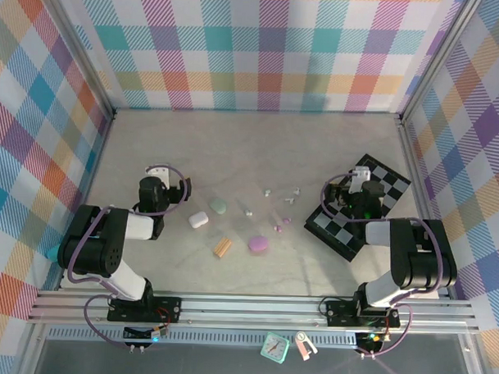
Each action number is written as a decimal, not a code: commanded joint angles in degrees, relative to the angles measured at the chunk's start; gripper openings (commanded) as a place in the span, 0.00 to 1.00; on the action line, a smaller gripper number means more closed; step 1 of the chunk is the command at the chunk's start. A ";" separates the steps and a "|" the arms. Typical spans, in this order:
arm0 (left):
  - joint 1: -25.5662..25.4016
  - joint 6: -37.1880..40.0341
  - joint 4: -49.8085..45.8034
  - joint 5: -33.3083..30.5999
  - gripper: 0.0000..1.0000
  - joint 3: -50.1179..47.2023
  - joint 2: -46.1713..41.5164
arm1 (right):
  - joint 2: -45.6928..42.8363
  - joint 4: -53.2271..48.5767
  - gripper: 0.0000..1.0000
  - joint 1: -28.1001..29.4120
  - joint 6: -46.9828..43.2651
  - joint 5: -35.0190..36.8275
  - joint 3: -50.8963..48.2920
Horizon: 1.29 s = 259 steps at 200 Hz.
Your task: Insert wireless bluetooth earbuds into charging case
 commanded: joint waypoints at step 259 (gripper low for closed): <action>-5.38 2.49 -14.15 -9.30 1.00 2.89 -13.59 | -13.12 -14.97 0.99 1.78 -3.86 -4.93 3.02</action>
